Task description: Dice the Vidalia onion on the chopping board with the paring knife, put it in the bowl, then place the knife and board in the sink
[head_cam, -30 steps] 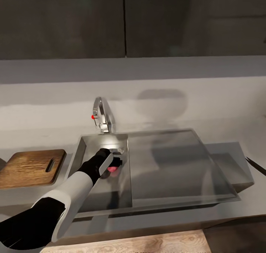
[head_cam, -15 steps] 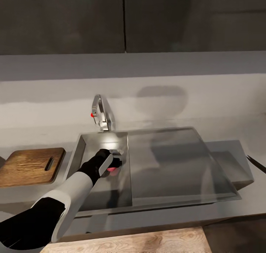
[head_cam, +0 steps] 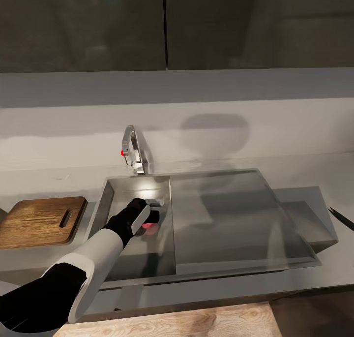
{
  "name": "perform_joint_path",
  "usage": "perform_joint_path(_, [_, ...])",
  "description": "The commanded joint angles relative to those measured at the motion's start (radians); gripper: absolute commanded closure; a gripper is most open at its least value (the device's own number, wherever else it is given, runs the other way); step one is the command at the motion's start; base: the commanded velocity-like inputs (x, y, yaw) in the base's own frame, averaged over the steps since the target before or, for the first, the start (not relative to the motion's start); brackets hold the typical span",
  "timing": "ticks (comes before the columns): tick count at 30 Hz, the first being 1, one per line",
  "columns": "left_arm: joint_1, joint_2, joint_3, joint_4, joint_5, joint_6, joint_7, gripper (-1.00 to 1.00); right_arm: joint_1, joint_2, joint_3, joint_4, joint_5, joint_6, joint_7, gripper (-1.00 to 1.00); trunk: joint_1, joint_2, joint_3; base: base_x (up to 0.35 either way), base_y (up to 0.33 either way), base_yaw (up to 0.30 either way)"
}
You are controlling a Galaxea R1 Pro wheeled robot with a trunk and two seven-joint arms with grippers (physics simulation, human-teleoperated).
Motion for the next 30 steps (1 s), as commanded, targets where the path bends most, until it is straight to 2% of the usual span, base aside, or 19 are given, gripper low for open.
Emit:
perform_joint_path(1, [-0.001,0.001,-0.007,-0.002,0.009,0.003,0.008,1.0,-0.001,0.0,-0.006,0.002,0.011,-0.004,-0.005,-1.0,0.001,-0.002,-0.002,0.0,0.0,0.0])
perform_joint_path(8, [-0.001,0.0,-0.007,-0.012,0.009,0.003,0.009,1.0,-0.001,0.0,-0.007,0.002,0.011,-0.004,-0.005,-1.0,0.001,-0.002,0.001,0.0,0.0,0.0])
perform_joint_path(16, [-0.001,0.001,-0.007,-0.098,0.009,0.011,0.011,1.0,-0.001,0.0,-0.006,0.002,0.011,-0.004,-0.005,-1.0,0.001,-0.002,0.013,0.0,0.0,0.0])
perform_joint_path(22, [-0.001,0.001,-0.006,-0.132,0.009,0.018,0.012,1.0,-0.001,0.0,-0.007,0.002,0.011,-0.004,-0.005,-1.0,0.001,-0.002,0.022,0.0,0.0,0.0])
perform_joint_path(30, [-0.001,0.008,-0.007,-0.239,0.008,0.111,0.013,1.0,-0.001,0.0,-0.008,0.002,0.011,-0.004,-0.005,-1.0,0.001,-0.002,0.034,0.0,0.0,0.0])
